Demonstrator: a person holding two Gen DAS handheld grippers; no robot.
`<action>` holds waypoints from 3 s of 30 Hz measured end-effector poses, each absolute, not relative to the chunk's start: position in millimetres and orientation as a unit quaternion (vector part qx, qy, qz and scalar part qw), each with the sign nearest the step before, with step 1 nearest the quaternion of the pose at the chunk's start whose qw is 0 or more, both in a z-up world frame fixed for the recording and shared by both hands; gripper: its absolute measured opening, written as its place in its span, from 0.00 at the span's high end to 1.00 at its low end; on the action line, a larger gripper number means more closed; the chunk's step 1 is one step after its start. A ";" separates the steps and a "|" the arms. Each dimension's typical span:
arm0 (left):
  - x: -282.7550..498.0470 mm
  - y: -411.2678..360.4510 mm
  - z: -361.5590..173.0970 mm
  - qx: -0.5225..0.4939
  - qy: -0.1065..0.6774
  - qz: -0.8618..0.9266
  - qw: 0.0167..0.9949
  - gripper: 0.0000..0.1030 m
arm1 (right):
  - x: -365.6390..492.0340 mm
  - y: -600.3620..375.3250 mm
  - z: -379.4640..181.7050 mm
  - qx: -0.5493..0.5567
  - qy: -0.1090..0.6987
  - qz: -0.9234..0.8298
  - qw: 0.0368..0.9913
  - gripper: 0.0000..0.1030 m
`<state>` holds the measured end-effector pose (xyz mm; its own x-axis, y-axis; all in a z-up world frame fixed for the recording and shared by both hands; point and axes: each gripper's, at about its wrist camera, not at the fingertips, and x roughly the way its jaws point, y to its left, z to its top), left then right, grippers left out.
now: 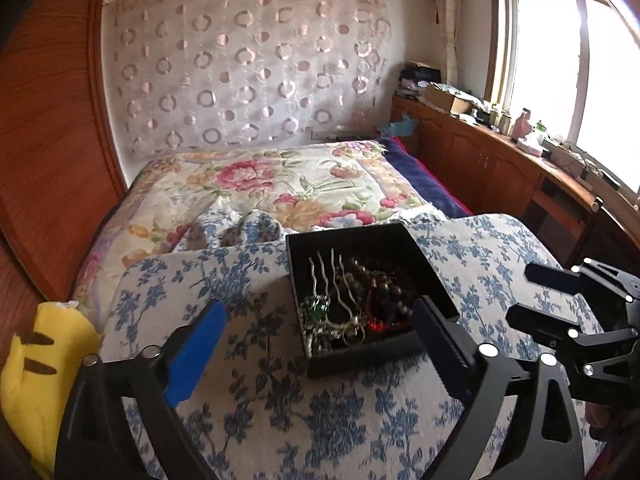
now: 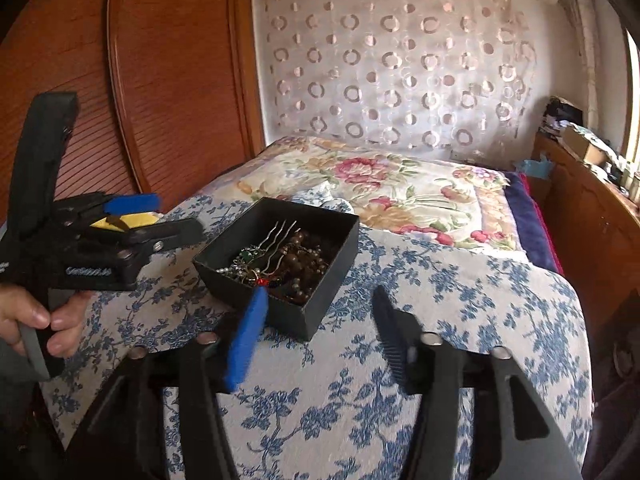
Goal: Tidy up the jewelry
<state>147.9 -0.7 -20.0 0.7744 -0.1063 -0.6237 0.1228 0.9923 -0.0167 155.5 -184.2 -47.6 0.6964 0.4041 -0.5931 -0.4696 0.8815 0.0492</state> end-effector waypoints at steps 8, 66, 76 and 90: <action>106.2 0.7 -7.9 0.018 0.315 -0.048 0.948 0.08 | 127.0 -190.5 -35.5 -0.042 0.286 0.198 0.937 0.03; 17.4 -4.8 28.4 0.013 0.266 -0.029 0.964 0.08 | 45.7 -212.9 2.8 0.006 0.215 0.155 0.964 0.03; 16.4 -4.8 29.0 0.012 0.265 -0.029 0.964 0.08 | 47.1 -212.8 3.7 0.006 0.216 0.155 0.964 0.03; 15.2 -5.8 31.0 0.011 0.262 -0.029 0.965 0.08 | 47.7 -213.0 3.0 0.007 0.215 0.156 0.964 0.03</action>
